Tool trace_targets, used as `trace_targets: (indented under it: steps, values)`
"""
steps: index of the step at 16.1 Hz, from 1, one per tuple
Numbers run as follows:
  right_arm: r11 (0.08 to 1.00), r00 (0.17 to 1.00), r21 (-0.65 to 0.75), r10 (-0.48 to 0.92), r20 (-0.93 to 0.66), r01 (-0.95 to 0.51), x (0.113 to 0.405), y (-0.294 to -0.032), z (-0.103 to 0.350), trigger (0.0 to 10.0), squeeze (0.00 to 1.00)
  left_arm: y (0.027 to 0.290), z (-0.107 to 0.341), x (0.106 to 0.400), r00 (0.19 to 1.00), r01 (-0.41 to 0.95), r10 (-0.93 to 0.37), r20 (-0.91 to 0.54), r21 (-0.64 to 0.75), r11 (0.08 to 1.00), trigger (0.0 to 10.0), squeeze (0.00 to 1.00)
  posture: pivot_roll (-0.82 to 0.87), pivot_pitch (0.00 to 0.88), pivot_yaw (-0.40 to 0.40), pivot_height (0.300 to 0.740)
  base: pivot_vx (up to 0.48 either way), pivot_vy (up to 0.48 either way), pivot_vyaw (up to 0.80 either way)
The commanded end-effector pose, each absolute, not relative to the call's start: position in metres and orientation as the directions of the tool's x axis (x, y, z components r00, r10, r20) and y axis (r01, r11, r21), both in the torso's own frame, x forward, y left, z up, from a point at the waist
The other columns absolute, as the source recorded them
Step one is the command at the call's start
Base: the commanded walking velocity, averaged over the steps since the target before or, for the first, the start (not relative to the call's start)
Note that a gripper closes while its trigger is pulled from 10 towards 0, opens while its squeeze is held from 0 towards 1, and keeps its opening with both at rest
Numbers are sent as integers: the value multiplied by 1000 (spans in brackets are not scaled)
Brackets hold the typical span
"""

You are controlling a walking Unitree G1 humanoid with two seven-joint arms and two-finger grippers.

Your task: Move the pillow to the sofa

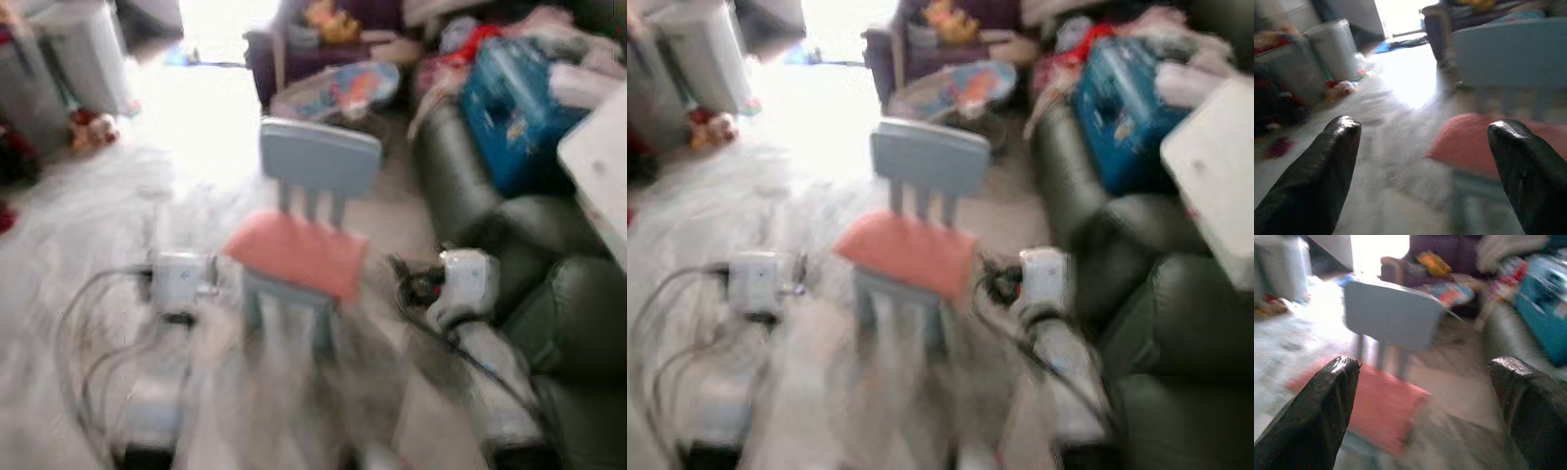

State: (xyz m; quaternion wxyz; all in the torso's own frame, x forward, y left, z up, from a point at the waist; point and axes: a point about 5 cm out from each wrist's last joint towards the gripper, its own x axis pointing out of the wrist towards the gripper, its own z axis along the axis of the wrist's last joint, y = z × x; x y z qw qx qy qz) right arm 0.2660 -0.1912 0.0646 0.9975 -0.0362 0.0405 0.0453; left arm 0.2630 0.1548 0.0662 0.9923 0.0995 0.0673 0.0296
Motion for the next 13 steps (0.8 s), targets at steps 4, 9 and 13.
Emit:
trace_targets:
  steps: [4, 9, 13]
  values:
    - [993, 994, -57, 97, -49, -100, 270, -185, 71, 10000, 0, 170, 69, 263, 986, -83, 112, -122, 222, 972, 10000, 0, -11, 0, -5, 740, 397, 270, 0]
    - [994, 994, -53, 97, -49, -100, 269, -183, 71, 10000, 0, 168, 71, 263, 990, -62, 92, -110, 251, 966, 10000, 0, -11, 0, -2, 740, 361, 314, 0]
    - [994, 994, -51, 97, -45, -99, 270, -182, 72, 10000, 0, 166, 70, 264, 989, -58, 89, -114, 248, 967, 10000, 0, -10, 0, -2, 740, 480, 0, 0]
